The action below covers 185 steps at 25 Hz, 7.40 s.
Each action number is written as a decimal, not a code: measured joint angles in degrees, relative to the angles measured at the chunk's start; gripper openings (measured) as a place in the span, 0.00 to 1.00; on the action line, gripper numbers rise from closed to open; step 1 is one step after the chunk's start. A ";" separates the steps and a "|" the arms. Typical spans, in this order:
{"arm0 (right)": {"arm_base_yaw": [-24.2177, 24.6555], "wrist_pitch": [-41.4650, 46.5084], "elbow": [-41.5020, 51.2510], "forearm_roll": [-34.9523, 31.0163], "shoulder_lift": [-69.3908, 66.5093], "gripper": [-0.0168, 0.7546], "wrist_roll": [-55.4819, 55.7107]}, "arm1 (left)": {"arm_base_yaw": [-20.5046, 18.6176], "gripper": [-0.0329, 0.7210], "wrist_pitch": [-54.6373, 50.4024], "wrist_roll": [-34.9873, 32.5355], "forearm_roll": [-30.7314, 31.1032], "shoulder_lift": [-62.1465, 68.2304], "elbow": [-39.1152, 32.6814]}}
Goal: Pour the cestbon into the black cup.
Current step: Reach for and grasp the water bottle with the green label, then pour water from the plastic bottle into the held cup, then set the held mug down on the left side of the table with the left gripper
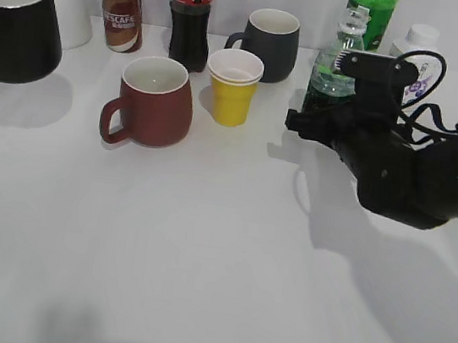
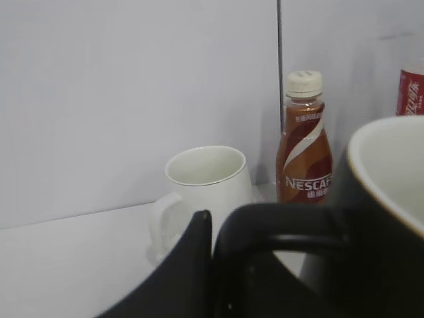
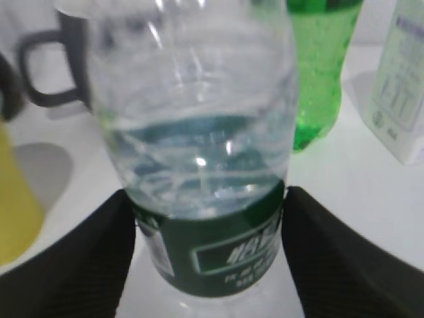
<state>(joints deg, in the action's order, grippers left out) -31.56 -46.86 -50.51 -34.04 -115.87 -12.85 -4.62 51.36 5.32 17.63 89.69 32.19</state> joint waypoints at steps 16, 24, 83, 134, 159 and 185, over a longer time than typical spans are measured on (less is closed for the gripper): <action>0.29 -3.22 -1.87 3.94 -2.16 0.87 0.71 | 0.00 0.09 0.00 0.04 0.46 0.00 0.00; 0.29 -3.10 -4.44 2.89 -3.48 0.90 0.83 | 0.00 0.09 0.06 0.04 0.63 0.00 0.00; -5.53 13.35 -1.36 29.80 22.52 0.62 -74.98 | 32.25 0.09 -16.34 10.40 5.45 -5.62 0.00; -3.31 25.71 -1.36 29.26 25.96 0.62 -3.74 | 26.16 0.09 -9.38 10.22 0.47 -6.41 -0.37; 4.50 29.05 5.55 28.14 26.21 0.62 7.87 | 3.38 0.09 13.20 4.30 -6.85 19.50 -0.37; 4.50 29.12 5.55 27.69 26.21 0.62 8.98 | 3.38 0.30 20.44 4.99 -8.45 23.02 -6.42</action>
<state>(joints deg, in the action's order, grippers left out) -27.07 -17.73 -44.96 -6.35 -89.66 -3.87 -1.24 71.80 10.31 9.18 112.71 25.77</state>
